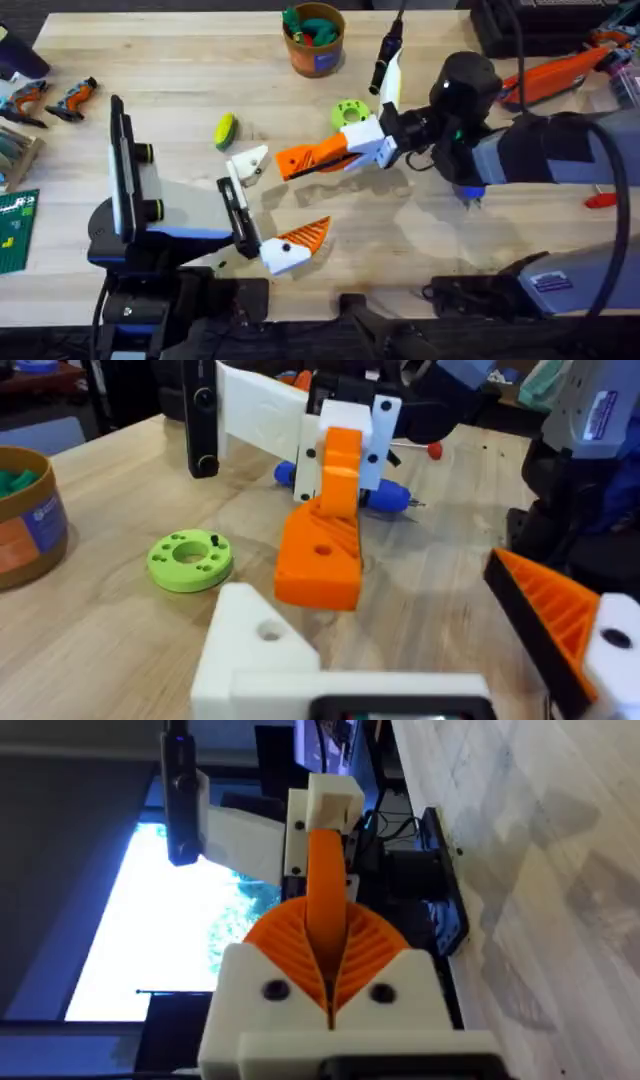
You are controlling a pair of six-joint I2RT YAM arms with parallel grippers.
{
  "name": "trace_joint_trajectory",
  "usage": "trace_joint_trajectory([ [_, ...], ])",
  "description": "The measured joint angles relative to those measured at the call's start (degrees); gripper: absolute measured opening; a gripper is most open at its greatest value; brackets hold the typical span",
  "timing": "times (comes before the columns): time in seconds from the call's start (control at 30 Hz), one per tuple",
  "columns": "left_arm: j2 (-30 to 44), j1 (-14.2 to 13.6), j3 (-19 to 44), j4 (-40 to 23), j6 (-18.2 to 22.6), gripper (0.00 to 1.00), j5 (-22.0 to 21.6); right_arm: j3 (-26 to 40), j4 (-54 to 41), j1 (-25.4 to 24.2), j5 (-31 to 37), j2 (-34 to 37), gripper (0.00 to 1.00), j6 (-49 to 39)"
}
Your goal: Pick up the gripper from the table and insert it into the empty holder that is missing its gripper. Then pick up a screw, insert it into the mounting hole, and use the screwdriver to tighten it. Finally, clean up the table by picking up the vegetable and placing it into the bucket.
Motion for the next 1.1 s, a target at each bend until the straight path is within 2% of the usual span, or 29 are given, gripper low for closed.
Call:
trace_joint_trajectory([
  [0.5,0.0,0.0,0.0,0.0,0.0,0.985,0.0,0.0,-1.55,1.16,-5.42,0.07,0.016,-0.85],
  [0.93,0.0,0.02,0.0,0.0,0.0,0.986,0.0,0.0,-1.85,2.52,-0.37,0.14,0.016,-0.94],
  [1.1,0.02,0.0,0.0,0.0,0.0,0.985,0.0,0.12,-1.36,2.52,0.33,2.47,0.016,-0.92],
])
